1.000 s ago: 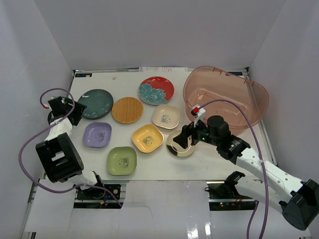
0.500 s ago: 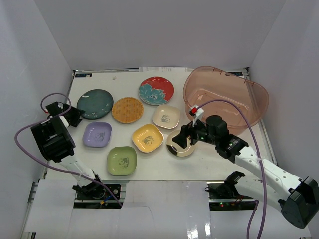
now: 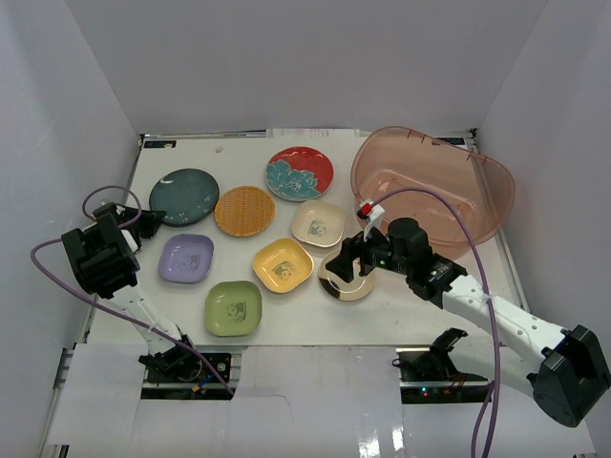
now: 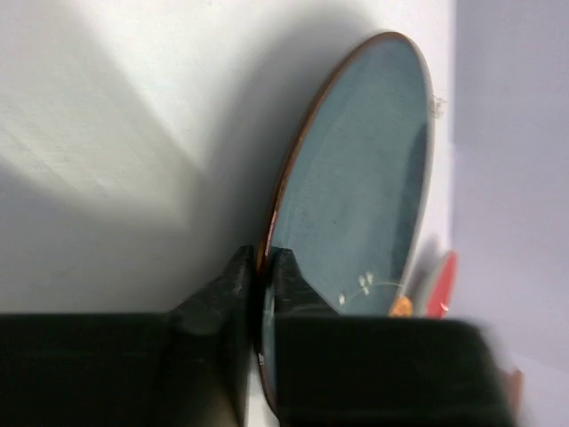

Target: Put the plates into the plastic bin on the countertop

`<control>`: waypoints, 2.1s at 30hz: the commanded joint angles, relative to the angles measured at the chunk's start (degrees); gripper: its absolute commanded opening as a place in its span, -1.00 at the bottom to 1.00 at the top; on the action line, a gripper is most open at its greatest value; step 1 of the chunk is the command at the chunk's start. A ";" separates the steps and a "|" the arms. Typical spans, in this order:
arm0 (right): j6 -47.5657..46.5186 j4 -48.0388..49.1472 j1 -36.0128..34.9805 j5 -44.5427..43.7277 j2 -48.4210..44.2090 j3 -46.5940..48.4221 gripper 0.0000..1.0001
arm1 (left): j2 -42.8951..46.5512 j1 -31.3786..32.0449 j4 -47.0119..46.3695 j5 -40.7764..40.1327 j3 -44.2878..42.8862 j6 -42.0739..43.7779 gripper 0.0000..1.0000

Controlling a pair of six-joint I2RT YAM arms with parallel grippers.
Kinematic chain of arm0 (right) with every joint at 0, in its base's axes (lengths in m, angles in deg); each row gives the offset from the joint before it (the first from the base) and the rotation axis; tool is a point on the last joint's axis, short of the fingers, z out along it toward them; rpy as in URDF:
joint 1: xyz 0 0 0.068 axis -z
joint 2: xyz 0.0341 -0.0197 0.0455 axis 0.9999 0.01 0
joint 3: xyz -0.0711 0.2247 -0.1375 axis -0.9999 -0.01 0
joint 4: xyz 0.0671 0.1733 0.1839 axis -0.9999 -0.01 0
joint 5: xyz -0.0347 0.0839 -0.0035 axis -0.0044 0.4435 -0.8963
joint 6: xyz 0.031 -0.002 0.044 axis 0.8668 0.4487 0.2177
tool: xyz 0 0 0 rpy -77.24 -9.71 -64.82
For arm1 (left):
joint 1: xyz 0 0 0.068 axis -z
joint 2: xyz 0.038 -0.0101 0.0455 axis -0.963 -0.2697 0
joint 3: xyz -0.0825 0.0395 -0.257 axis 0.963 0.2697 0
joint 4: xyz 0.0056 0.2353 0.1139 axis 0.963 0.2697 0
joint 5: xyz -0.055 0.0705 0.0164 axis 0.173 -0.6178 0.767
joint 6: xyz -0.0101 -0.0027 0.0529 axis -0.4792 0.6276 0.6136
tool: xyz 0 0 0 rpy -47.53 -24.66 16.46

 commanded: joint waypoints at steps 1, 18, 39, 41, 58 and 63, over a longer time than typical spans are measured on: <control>0.09 3.53 -0.32 0.37 1.19 2.12 0.66 | -0.74 0.24 -6.14 1.84 2.63 -3.15 -0.83; 8.70 8.63 -0.32 4.60 15.33 17.32 0.81 | 23.31 4.36 -15.93 4.31 1.06 -16.61 -1.00; 14.85 2.83 4.52 -13.25 21.14 32.19 0.83 | 44.62 28.01 -8.52 15.73 9.76 -15.89 -1.00; 14.94 3.36 4.61 -8.78 21.75 32.27 0.89 | 44.18 29.76 -9.66 16.78 10.28 -16.25 -1.00; 23.63 10.48 7.24 -3.15 19.12 26.38 -0.85 | 46.02 36.62 -4.93 21.35 9.50 -12.21 -0.18; 26.10 10.65 15.47 0.54 15.88 28.49 -0.85 | 46.72 40.84 2.44 22.59 5.55 -6.51 0.70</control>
